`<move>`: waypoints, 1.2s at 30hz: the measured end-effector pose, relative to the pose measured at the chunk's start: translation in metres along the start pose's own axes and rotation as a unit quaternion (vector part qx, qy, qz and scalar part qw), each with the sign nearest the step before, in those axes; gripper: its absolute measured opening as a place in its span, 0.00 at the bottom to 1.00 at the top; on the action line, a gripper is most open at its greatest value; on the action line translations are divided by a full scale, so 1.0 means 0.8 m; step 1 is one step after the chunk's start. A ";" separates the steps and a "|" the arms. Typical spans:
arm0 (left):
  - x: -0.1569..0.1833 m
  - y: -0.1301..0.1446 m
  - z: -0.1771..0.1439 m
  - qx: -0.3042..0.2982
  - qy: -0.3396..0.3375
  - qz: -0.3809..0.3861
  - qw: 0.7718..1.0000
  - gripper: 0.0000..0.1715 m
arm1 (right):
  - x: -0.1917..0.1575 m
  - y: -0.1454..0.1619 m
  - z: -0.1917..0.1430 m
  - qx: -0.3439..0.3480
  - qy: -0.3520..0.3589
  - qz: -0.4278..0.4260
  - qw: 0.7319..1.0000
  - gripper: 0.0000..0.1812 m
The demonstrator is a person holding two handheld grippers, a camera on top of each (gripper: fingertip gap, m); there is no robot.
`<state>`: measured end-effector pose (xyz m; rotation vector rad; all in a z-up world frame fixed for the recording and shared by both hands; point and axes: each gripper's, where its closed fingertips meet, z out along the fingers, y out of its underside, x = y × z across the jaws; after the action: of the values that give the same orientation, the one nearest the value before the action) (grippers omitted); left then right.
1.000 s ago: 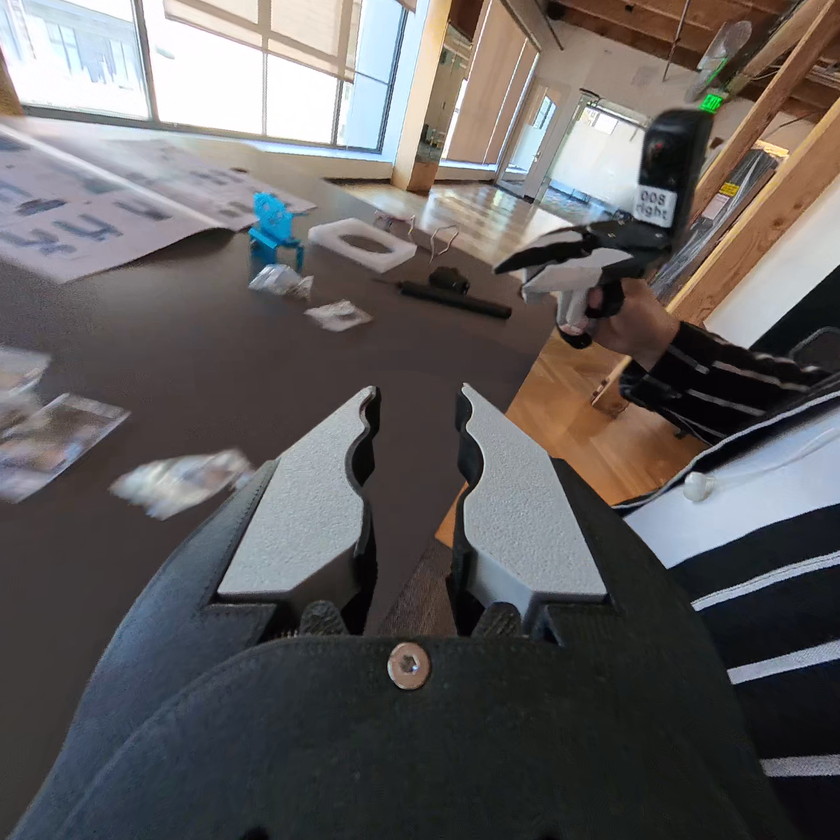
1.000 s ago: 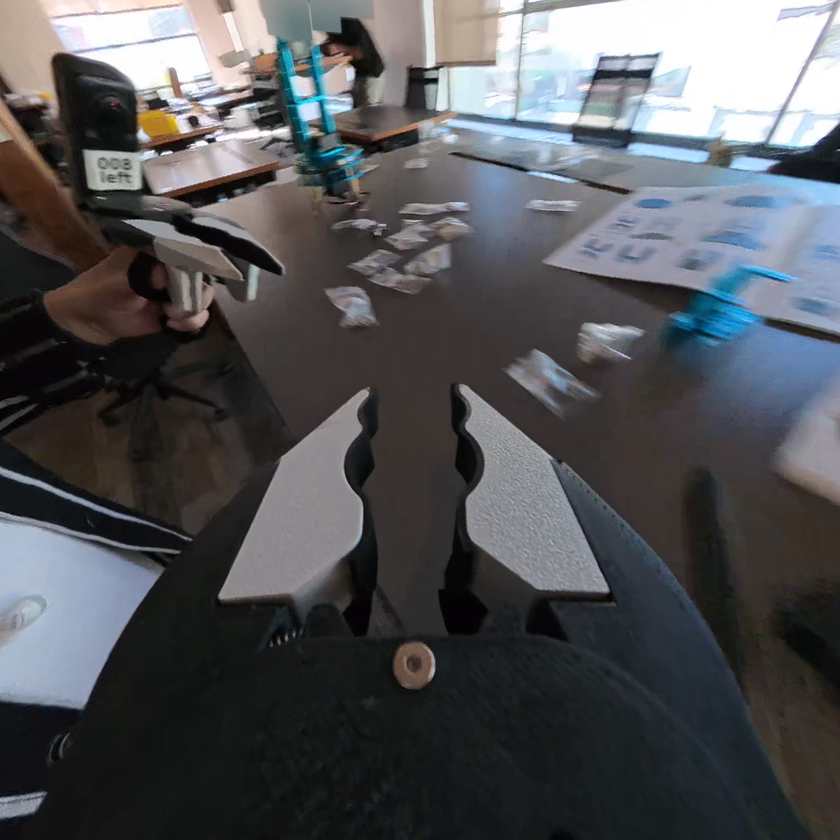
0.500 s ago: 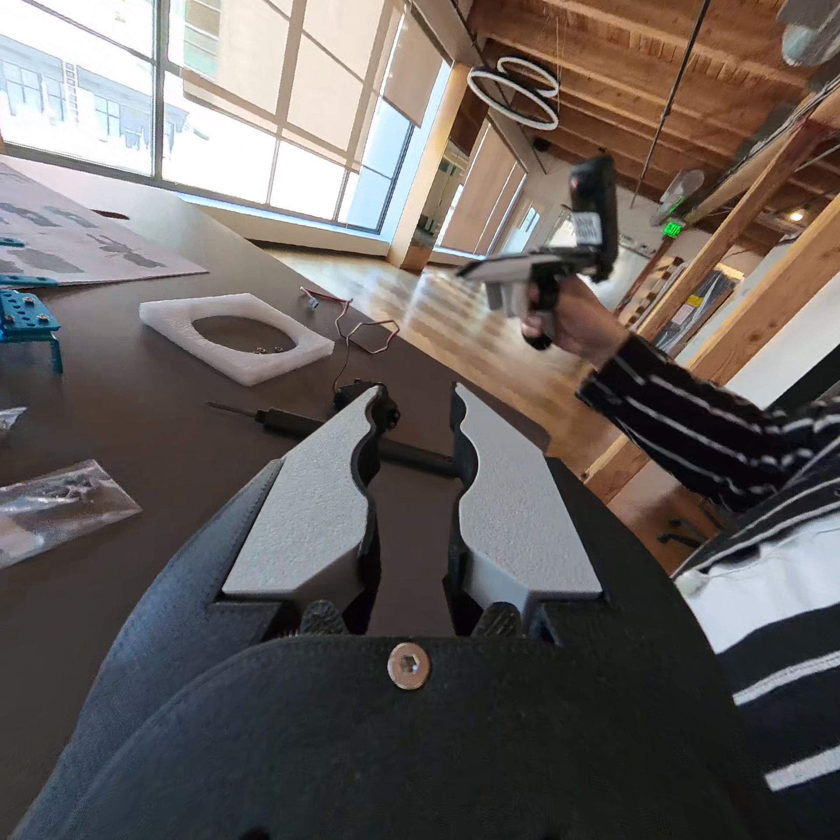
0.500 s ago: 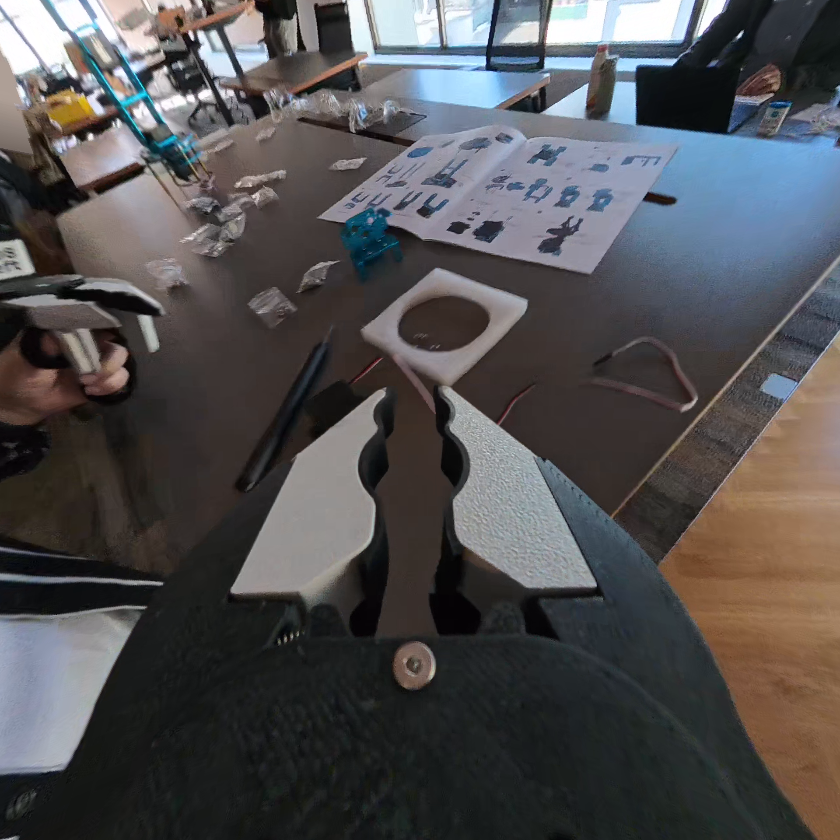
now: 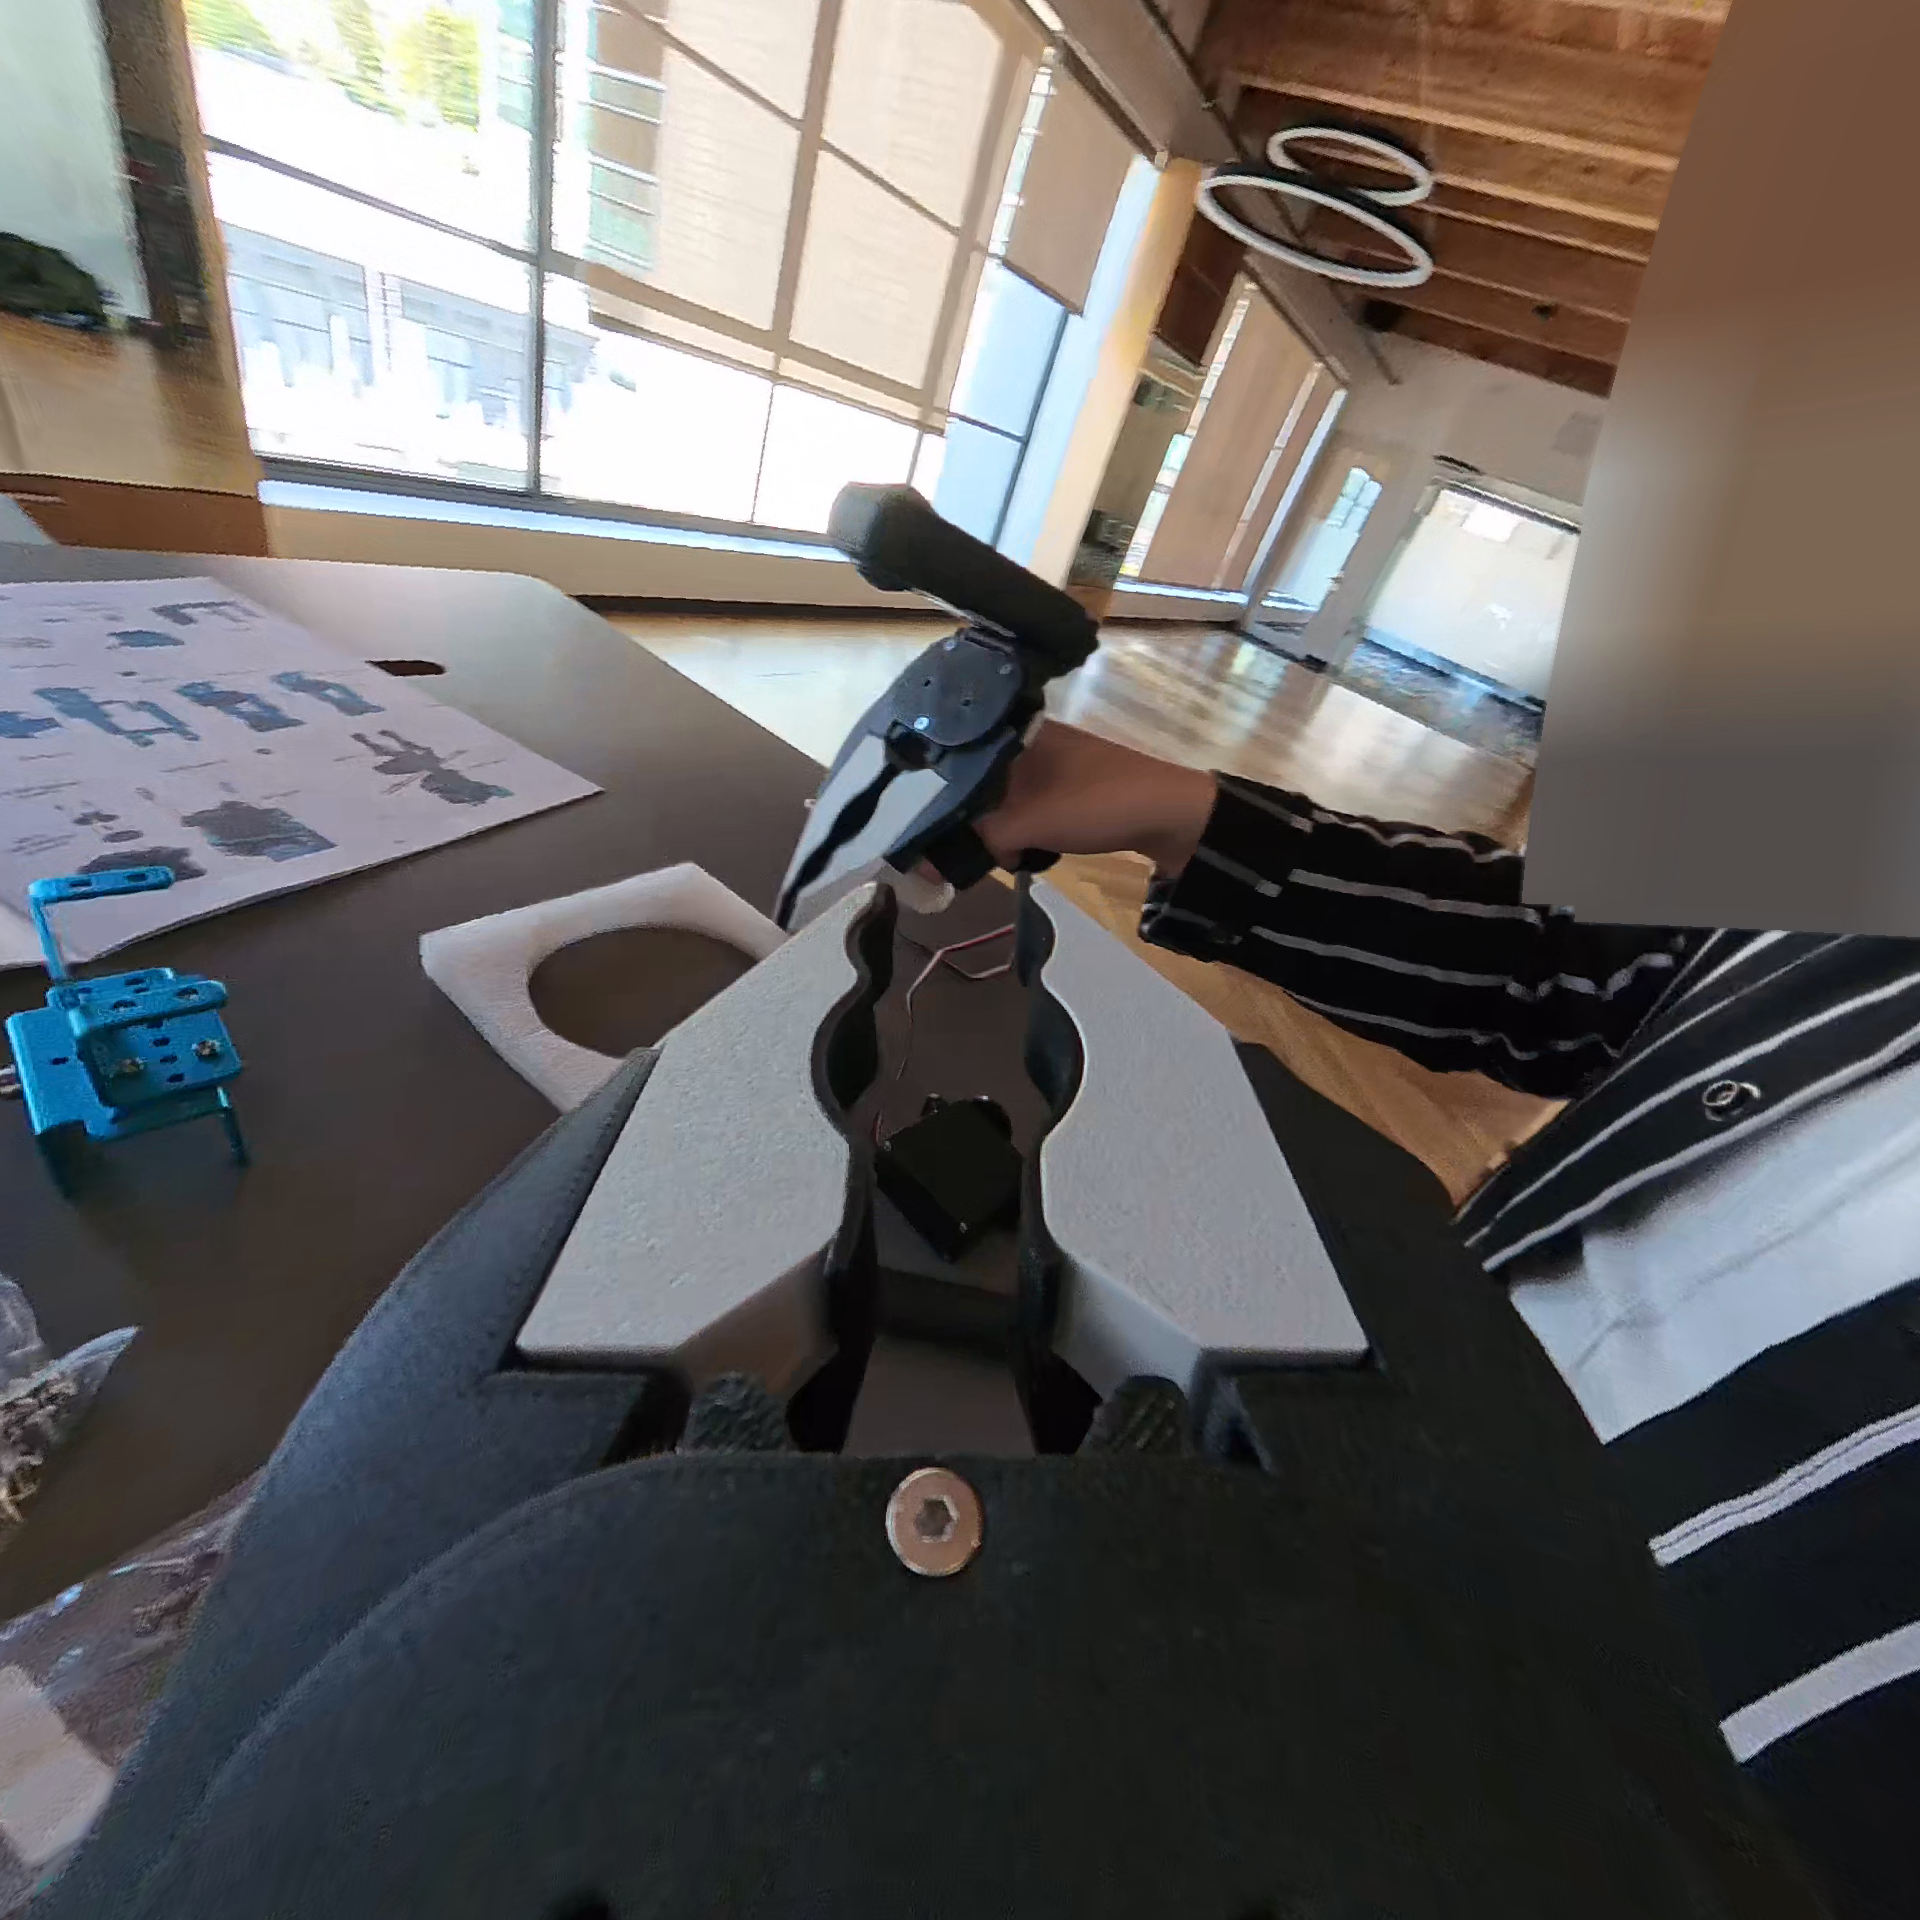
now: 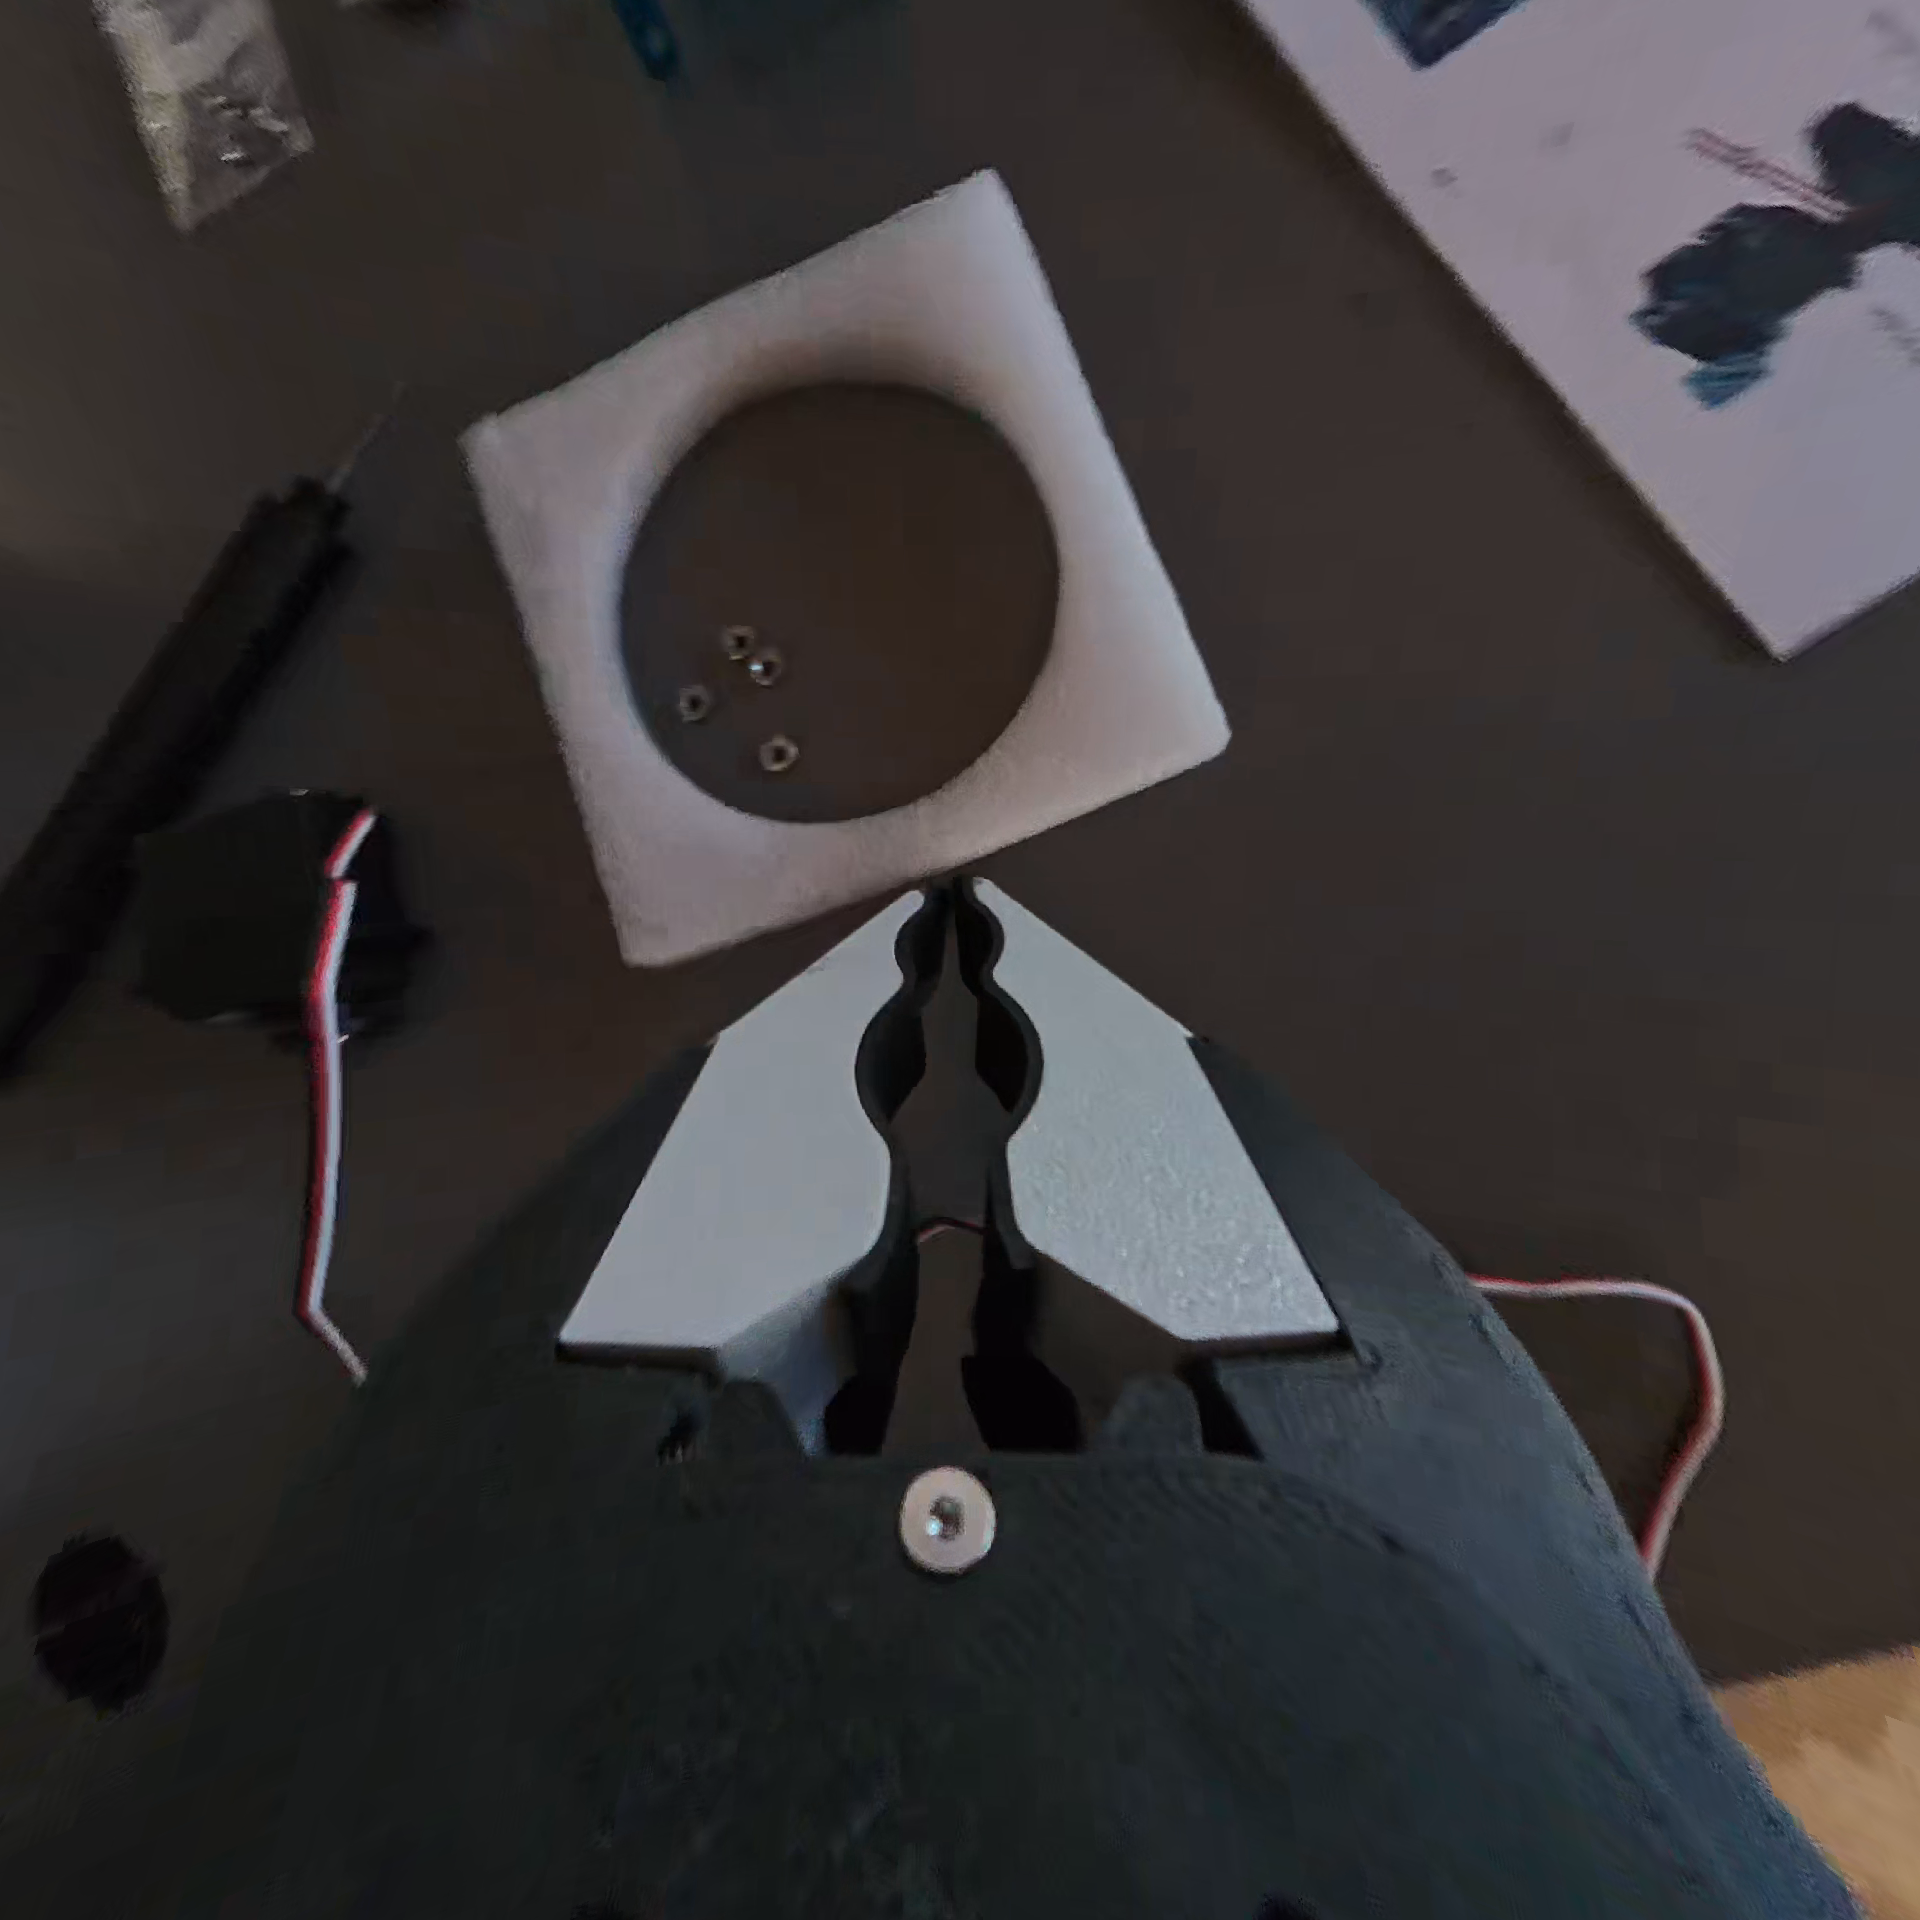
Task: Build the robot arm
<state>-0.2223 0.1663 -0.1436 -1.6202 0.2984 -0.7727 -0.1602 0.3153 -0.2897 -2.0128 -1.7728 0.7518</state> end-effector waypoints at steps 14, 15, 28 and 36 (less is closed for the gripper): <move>0.082 0.021 0.111 0.064 -0.276 0.030 0.959 0.17 | 0.035 0.038 -0.195 0.284 -0.047 -0.125 0.949 0.14; 0.086 0.022 0.116 0.061 -0.290 0.036 0.954 0.18 | 0.042 0.036 -0.203 0.301 -0.045 -0.122 0.945 0.14; 0.069 0.036 0.121 0.015 -0.391 0.044 0.919 0.25 | 0.073 0.025 -0.161 0.317 -0.114 -0.137 0.932 0.19; 0.040 0.030 0.133 -0.014 -0.489 0.034 0.872 0.25 | 0.153 -0.042 -0.143 0.360 -0.133 -0.176 0.907 0.29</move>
<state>-0.1258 0.2249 -0.1585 -1.8098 -0.3682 0.1718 -0.1090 0.4499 -0.1978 -1.1129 -1.5857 1.3522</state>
